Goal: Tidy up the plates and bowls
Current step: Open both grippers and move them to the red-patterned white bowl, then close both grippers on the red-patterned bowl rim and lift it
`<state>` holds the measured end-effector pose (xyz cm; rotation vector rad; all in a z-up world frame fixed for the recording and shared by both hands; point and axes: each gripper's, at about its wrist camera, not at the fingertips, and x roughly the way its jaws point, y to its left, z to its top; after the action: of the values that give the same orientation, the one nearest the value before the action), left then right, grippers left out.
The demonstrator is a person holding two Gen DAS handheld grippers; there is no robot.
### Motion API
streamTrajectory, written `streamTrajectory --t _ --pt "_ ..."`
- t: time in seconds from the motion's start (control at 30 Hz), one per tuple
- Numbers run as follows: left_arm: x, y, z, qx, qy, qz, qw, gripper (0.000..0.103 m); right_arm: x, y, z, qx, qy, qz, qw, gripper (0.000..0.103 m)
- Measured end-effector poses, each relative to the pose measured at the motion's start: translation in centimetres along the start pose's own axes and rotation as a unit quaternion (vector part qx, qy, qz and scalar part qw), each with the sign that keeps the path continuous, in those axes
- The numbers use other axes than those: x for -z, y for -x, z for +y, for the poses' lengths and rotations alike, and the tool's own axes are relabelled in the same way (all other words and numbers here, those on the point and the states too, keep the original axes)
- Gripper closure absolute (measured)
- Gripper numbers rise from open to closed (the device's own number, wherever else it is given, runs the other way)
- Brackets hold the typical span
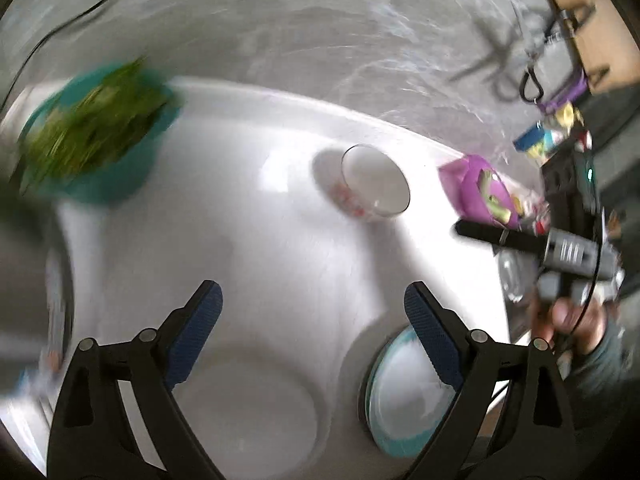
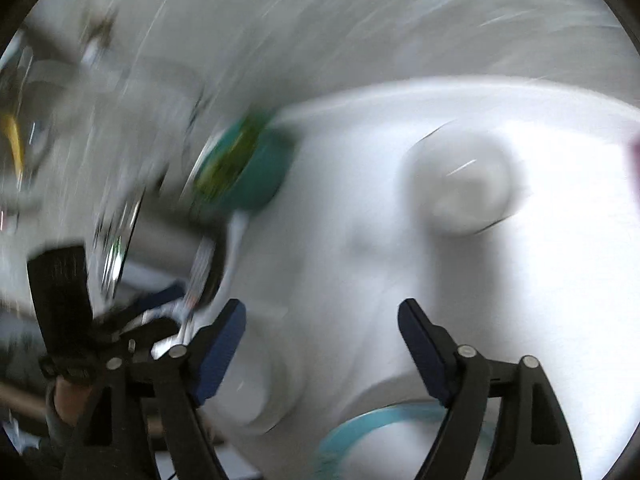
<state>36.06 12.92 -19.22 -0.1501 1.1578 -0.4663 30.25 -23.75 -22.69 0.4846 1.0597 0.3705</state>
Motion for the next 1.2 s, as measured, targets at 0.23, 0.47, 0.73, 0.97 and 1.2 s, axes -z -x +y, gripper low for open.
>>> streamTrajectory --t 0.23,0.47,0.73,0.97,1.2 --pt "-8.3 -10.7 -4.7 -0.019 -0.05 0.061 0.9967 0.01 -5.5 0.5 -7.9 0.047 -0.072 -0.012 0.996 0.019" --pt "-11.0 -18.6 -5.5 -0.065 -0.057 0.101 0.9911 0.011 -6.5 -5.4 -10.1 0.037 -0.082 0.037 0.995 0.021" --pt "-11.2 -21.3 -3.9 -0.069 -0.031 0.109 0.9912 0.012 -6.5 -8.4 -11.0 0.039 -0.079 0.064 0.994 0.029" --pt "-11.2 -23.0 -3.0 -0.077 -0.022 0.111 0.9906 0.035 -6.8 -10.3 -11.0 0.048 -0.069 0.078 0.993 0.042" --pt "-11.1 -24.4 -2.9 -0.066 -0.027 0.116 0.9907 0.076 -7.2 -11.1 -10.7 0.05 -0.059 0.082 0.994 0.079"
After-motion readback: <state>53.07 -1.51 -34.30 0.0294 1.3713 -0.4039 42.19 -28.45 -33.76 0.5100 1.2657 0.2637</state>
